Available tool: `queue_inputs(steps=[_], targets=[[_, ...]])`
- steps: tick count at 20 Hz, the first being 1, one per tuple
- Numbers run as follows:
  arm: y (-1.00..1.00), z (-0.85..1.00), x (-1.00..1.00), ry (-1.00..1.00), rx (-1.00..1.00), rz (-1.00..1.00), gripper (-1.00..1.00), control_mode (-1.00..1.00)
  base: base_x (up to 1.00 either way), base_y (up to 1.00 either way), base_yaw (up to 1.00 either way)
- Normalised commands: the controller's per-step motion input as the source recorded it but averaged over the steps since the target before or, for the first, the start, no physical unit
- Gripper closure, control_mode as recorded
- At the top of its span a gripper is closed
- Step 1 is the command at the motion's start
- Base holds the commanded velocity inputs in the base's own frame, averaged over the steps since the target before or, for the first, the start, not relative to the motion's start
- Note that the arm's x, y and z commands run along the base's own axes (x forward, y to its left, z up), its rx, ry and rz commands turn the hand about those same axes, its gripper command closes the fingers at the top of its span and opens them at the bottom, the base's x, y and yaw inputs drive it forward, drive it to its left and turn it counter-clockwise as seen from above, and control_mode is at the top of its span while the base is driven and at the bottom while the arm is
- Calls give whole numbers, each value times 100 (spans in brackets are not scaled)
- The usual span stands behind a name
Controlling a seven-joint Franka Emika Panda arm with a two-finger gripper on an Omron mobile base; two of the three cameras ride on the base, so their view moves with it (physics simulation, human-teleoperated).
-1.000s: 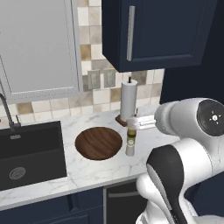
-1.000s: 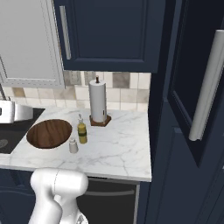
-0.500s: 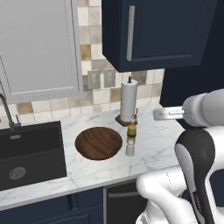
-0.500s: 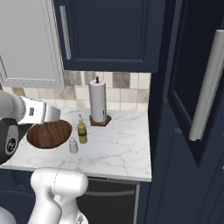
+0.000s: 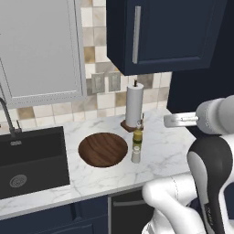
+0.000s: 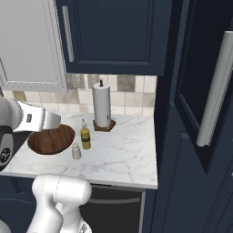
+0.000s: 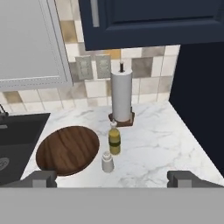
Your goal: Retrieve the bottle and the shaker from the cabinet and place them next to the mixing bowl on the counter. Then add garlic from the fridge to the mixing bowl.
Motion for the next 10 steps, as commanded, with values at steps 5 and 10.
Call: queue_inputs(steps=[5,10], targets=[[0,0,0,0,0,0,-100,100,-5,1,0],[0,0,0,0,0,0,-100,100,-55,67,3]])
